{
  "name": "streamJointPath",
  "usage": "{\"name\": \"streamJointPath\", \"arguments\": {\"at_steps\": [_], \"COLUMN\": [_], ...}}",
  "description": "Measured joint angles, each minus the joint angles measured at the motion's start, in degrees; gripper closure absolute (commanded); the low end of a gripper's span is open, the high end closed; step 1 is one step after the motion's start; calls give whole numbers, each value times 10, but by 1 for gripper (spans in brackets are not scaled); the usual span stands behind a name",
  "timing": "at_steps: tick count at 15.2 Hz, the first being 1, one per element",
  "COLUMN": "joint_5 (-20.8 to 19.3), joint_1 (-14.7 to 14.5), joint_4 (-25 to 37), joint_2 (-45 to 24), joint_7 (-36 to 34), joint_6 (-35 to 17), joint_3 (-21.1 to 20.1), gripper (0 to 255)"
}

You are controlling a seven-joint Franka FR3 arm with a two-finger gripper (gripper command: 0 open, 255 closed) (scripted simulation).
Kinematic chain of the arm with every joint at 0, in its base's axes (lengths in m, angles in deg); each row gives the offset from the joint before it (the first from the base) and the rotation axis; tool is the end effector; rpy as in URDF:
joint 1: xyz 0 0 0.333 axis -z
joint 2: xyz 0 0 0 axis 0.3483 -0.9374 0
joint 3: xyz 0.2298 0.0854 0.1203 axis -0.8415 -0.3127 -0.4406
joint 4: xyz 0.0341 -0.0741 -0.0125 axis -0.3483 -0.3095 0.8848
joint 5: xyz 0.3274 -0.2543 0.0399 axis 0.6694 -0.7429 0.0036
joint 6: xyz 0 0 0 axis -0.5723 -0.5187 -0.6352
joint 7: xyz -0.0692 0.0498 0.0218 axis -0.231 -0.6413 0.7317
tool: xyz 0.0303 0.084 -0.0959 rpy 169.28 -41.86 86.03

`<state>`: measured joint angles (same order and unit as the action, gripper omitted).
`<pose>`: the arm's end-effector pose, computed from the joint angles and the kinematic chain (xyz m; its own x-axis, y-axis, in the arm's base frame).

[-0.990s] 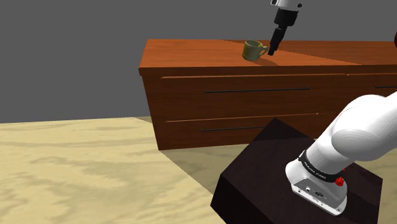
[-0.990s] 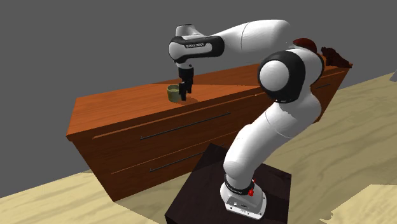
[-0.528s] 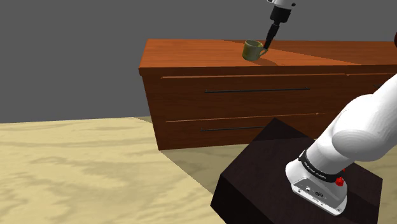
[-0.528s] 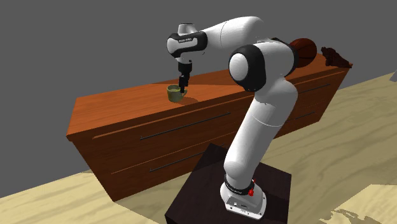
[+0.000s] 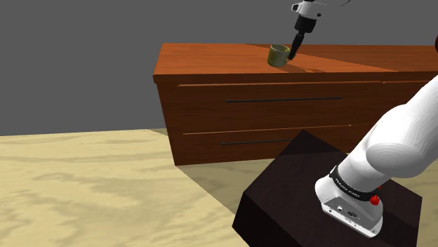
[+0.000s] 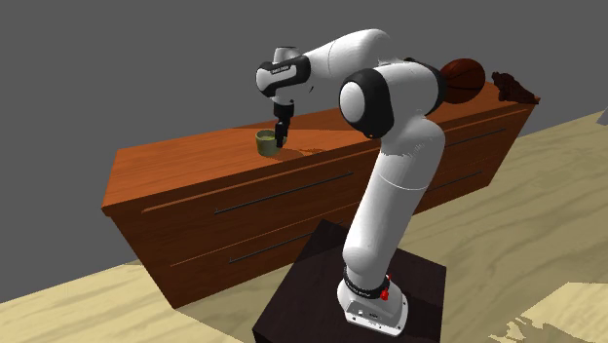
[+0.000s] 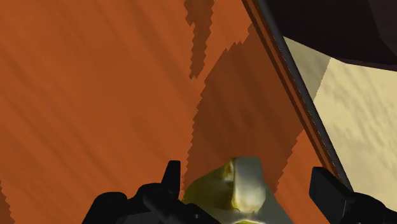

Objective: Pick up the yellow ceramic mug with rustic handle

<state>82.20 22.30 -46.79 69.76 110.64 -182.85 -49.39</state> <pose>0.4675 -0.2972 0.4024 0.9401 0.3298 0.0858 0.3363 -0.9386 -0.0771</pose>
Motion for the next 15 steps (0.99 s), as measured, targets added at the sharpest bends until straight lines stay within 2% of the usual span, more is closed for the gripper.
{"name": "streamJointPath", "arguments": {"at_steps": [1, 2, 12, 15], "joint_5": [0, 1, 1, -1], "joint_1": [0, 0, 0, 0], "joint_4": [-4, -6, -9, 4], "joint_2": [0, -1, -2, 2], "joint_7": [1, 2, 2, 0], "joint_6": [-4, -8, -11, 5], "joint_3": [0, 1, 1, 0], "gripper": [0, 255, 255, 255]}}
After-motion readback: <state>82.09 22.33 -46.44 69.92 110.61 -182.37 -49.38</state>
